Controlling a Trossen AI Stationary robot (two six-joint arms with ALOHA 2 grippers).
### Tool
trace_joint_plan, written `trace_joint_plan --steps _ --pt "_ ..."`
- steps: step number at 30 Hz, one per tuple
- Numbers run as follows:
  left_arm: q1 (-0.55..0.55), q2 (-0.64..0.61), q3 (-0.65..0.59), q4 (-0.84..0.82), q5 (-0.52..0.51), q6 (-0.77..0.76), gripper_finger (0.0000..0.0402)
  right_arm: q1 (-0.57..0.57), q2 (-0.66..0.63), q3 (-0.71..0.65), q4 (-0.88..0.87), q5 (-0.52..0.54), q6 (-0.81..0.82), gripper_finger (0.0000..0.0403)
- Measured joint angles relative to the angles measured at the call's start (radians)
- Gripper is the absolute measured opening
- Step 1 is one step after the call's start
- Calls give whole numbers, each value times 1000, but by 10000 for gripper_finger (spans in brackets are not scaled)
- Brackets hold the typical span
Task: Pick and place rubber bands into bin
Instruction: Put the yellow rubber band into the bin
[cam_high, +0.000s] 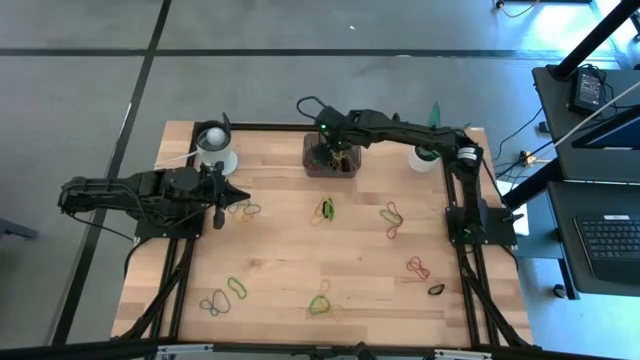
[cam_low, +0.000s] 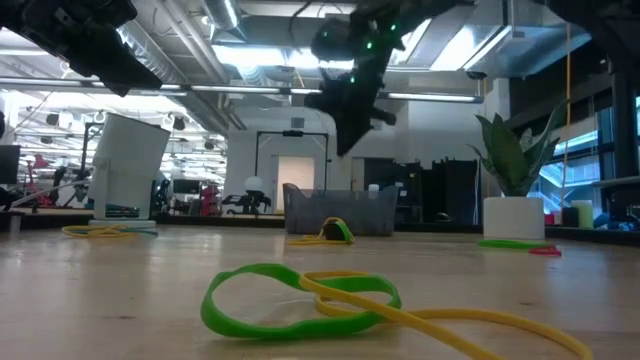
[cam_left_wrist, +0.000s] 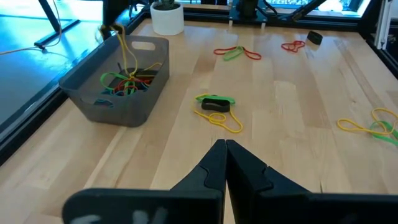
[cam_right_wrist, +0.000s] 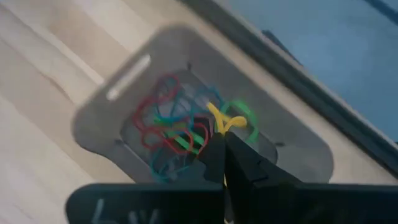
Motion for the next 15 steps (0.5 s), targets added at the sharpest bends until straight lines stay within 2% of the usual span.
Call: trace_joint_plan --steps 4,12,15 --pt "0 0 0 0 0 0 4 -3 45 0 -6 -10 -19 1" --pt "0 0 0 0 0 0 4 -3 146 0 -16 -156 -15 1" --pt "0 0 0 0 0 0 4 -2 166 0 -23 -169 10 5"
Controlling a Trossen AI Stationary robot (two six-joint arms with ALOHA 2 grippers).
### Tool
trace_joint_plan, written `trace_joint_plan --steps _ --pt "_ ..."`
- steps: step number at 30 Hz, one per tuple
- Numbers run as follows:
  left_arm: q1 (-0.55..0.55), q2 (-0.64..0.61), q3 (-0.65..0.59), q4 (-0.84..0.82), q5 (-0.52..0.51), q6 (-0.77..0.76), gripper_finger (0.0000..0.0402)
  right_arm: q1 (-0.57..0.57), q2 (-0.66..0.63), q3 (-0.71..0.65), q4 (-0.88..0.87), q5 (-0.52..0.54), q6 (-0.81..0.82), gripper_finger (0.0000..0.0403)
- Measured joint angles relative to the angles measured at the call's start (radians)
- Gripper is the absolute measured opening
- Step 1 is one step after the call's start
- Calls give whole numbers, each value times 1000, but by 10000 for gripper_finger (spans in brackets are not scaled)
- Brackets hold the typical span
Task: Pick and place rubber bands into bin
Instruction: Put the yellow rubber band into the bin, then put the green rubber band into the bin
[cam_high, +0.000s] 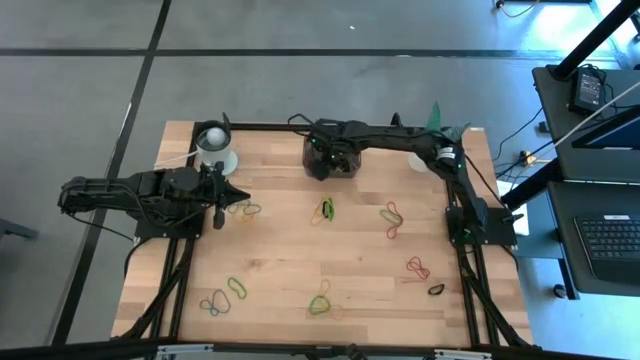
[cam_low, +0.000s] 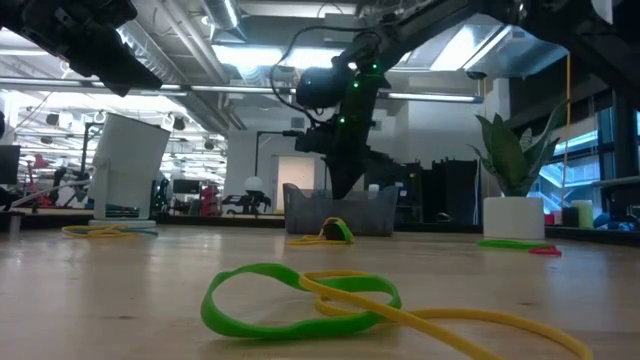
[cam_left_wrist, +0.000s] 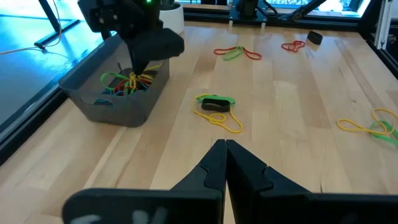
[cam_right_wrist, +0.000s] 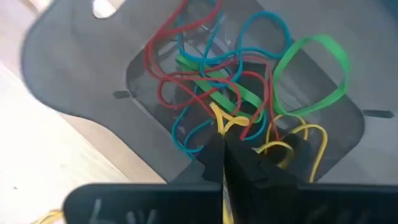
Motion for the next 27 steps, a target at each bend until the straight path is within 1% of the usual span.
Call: trace_joint_plan --steps 4,13,18,21,27 --pt "0 0 0 0 0 -2 4 0 0 0 -3 3 23 24" --pt "0 0 0 0 0 -1 4 0 -11 0 -14 3 23 79" --pt "0 0 0 0 0 -1 4 0 -28 1 -27 15 18 90" --pt "0 0 0 0 0 -1 4 0 -71 2 -45 28 0 91" --pt "0 0 0 -1 0 0 4 4 -204 4 -40 47 -1 91"
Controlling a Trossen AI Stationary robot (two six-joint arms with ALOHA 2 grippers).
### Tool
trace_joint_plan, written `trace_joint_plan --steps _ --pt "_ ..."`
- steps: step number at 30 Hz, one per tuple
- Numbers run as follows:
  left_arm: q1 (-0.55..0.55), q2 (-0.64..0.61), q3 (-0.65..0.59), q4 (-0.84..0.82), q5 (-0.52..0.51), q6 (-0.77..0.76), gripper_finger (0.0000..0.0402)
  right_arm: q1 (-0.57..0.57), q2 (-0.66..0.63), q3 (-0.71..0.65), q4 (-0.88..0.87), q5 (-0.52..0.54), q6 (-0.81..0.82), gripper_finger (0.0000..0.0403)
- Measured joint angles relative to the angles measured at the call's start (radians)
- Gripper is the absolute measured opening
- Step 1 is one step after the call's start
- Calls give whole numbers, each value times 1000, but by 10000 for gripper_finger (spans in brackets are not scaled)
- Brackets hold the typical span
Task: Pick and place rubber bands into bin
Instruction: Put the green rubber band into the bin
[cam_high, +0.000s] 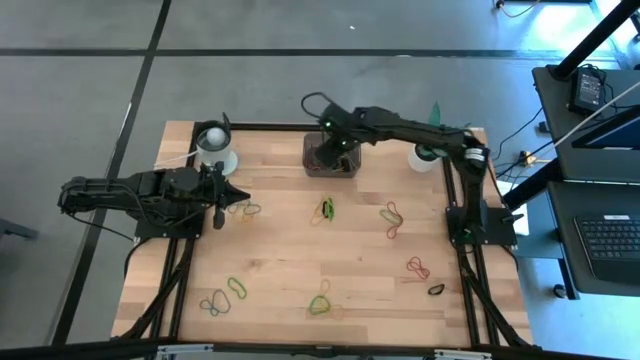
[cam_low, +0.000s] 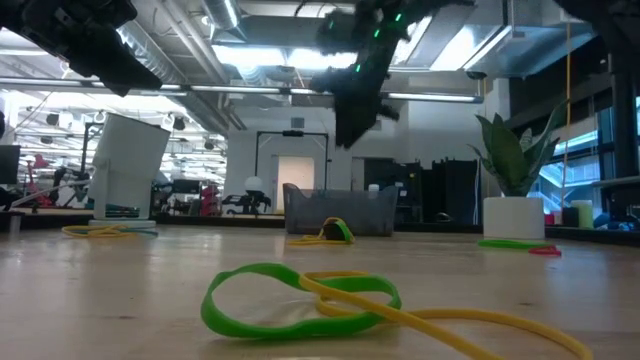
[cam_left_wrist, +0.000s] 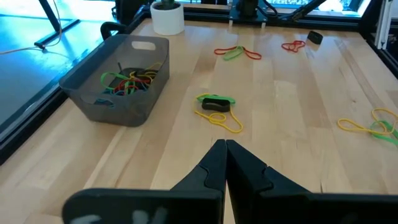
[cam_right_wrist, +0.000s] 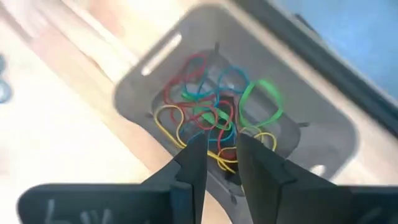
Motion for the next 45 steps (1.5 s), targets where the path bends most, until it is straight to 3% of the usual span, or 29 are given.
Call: trace_joint_plan --steps 5,9,13,19,27,31,33,37,45 --pt "0 0 0 -9 8 62 4 50 -111 -3 -33 2 -78 82" --pt "0 1 0 -4 5 70 3 106 -220 -57 -22 -6 -127 47" --pt "0 2 0 9 3 34 3 164 -361 -209 32 -3 -138 7" --pt "-1 54 29 38 -24 -4 3 251 -628 -561 224 -9 -102 16" --pt "-57 346 203 29 -58 4 3 309 -927 -964 364 -8 -82 5" --pt "-111 509 334 -69 -104 -13 3 312 -1008 -1101 396 -133 -104 7" --pt "-139 579 401 -151 -131 -59 3 312 -1022 -1142 386 -189 -104 4" --pt "-205 702 518 -281 -143 -180 3 312 -1027 -1204 436 -194 -81 4" --pt "-405 919 700 -428 -106 -307 3 319 -1027 -1263 580 -197 -190 2"
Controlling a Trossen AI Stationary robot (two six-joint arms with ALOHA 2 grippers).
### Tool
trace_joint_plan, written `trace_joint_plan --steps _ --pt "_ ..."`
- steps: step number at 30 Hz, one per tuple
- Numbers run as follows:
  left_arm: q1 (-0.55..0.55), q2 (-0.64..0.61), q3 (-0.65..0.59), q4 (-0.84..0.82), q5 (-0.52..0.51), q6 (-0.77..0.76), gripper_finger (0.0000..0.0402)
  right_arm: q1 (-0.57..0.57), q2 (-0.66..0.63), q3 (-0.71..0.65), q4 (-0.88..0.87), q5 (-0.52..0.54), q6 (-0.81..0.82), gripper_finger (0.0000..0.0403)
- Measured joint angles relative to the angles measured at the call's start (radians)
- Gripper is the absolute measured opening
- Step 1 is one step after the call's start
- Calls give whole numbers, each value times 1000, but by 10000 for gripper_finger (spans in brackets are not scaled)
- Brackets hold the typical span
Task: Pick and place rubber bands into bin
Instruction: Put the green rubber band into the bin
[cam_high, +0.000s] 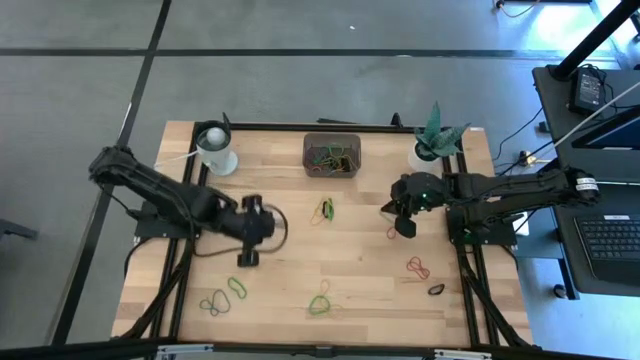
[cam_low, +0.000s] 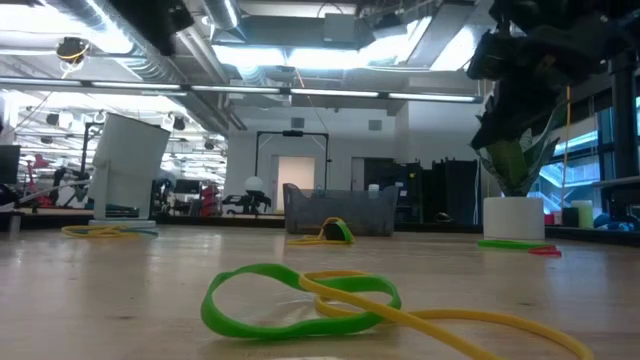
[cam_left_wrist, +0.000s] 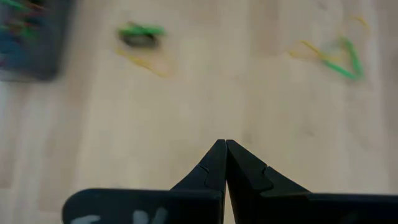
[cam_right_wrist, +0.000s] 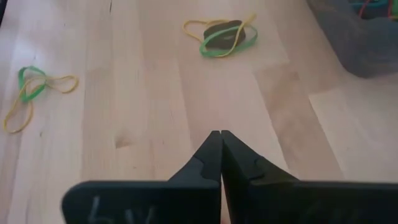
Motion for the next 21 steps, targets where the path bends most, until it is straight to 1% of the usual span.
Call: trace_joint_plan --steps 3,7,10,13,17,21 --pt "-67 69 37 -39 73 -64 4 0 0 -1 -3 0 -47 5" --pt "-135 130 39 -50 141 -194 8 0 0 -1 0 0 -98 6" --pt "-179 173 39 -73 168 -272 21 0 0 -1 0 0 -122 6" --pt "-220 217 39 -96 179 -330 45 0 0 -1 0 0 -123 6" --pt "-269 283 39 -116 192 -351 82 -1 0 -1 0 0 -123 7" --pt "-317 362 39 -134 186 -318 113 -1 0 -1 0 0 -123 7"
